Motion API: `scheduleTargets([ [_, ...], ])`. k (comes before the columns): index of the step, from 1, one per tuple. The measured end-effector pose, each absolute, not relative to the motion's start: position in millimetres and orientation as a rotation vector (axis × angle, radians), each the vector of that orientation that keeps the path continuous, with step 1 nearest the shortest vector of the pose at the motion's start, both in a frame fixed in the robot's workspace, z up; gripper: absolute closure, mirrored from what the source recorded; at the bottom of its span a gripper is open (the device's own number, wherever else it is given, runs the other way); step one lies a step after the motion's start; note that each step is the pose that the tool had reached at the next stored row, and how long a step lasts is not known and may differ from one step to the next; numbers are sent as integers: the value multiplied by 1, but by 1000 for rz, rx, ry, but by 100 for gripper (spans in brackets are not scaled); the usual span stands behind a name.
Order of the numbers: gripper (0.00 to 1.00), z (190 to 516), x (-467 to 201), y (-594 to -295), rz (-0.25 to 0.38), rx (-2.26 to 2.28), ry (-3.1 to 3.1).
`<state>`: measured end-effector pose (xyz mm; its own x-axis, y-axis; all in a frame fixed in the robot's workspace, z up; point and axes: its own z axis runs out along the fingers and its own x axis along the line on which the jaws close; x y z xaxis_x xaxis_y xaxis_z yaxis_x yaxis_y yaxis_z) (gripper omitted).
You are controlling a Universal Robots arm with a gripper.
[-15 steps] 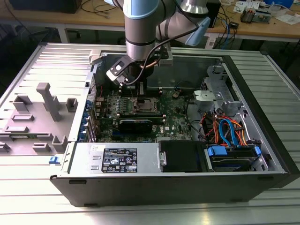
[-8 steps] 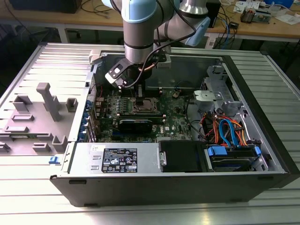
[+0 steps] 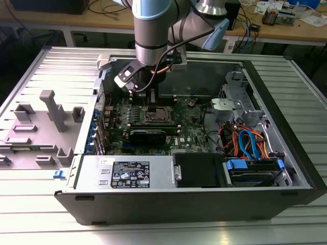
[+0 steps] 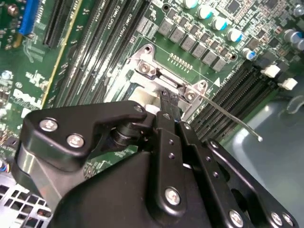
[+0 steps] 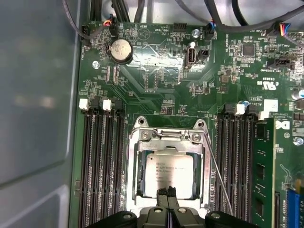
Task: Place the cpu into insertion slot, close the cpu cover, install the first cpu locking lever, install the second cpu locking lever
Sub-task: 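Close the cpu cover, then install the first cpu locking lever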
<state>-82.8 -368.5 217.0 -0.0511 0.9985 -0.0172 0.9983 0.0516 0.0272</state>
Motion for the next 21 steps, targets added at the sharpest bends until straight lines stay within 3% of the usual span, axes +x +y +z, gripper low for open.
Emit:
scheduleTargets([
  [21,88,217,-63,-369,10,2143,2256],
])
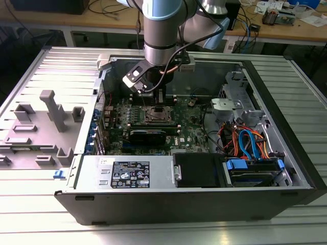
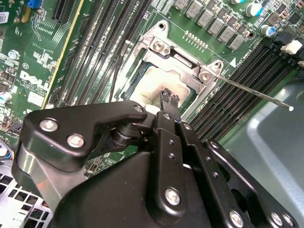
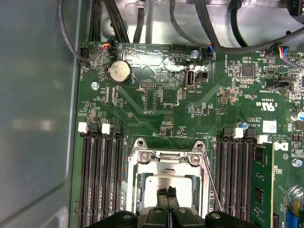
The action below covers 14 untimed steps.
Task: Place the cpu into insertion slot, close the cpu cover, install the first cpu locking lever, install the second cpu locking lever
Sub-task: 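Install the first cpu locking lever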
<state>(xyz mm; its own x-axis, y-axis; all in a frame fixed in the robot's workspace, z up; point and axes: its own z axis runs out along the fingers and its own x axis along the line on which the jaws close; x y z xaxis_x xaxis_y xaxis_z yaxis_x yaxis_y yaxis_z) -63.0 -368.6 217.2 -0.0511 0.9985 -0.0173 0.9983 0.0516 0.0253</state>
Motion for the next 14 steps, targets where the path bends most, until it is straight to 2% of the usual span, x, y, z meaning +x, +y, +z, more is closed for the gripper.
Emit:
scheduleTargets([
  [4,88,221,-63,-369,10,2143,2256],
  [8,88,240,-63,-369,10,2143,2256],
  [14,88,241,-63,-369,12,2056,2336],
])
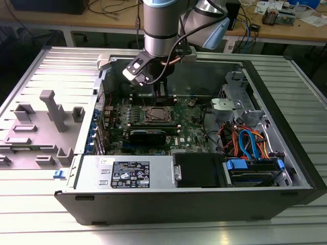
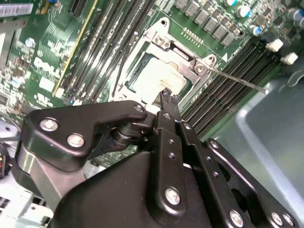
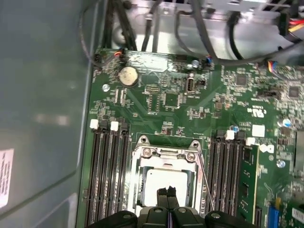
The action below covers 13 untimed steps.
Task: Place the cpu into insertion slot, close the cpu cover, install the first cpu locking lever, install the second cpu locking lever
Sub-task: 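Install the first cpu locking lever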
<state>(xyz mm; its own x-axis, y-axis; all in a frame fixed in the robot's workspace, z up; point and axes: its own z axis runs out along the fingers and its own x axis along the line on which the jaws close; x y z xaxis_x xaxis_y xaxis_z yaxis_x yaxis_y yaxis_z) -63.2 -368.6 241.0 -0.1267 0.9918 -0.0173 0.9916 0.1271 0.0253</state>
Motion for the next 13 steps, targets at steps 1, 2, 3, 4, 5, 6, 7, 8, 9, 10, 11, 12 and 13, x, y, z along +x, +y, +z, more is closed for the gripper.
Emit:
scheduleTargets([
  [1,88,241,-63,-369,12,2042,2348],
  [2,88,243,-63,-368,11,2035,2355],
  [3,88,245,-63,-368,12,2033,2356],
  [4,88,249,-63,-368,12,2032,2357],
  [5,88,252,-63,-368,12,2030,2358],
  [6,88,254,-63,-368,12,2025,2363],
  [7,88,254,-64,-368,13,2017,2370],
  [8,88,254,-64,-368,13,1975,2405],
  [9,88,254,-64,-368,14,1921,2449],
  [10,88,254,-64,-368,15,1879,2482],
  [11,88,254,-64,-368,15,1858,2497],
  [12,88,253,-64,-368,16,1834,2515],
  [13,88,253,-64,-368,16,1812,2531],
])
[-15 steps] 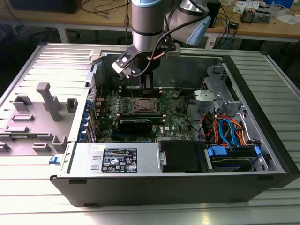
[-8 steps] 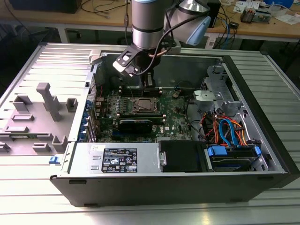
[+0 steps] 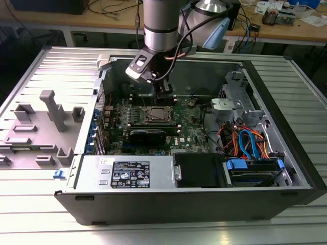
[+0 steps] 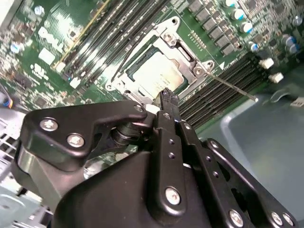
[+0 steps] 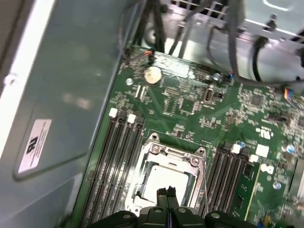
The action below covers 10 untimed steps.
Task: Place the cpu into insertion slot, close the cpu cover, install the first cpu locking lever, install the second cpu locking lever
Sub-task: 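Install the first cpu locking lever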
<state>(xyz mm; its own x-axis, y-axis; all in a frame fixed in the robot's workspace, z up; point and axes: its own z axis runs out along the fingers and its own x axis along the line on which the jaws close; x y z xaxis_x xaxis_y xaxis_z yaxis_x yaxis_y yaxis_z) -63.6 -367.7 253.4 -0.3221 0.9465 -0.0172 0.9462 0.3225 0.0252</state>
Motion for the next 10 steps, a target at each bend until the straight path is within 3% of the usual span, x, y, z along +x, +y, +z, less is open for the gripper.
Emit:
scheduleTargets([
  [10,88,251,-64,-368,18,1548,2704],
])
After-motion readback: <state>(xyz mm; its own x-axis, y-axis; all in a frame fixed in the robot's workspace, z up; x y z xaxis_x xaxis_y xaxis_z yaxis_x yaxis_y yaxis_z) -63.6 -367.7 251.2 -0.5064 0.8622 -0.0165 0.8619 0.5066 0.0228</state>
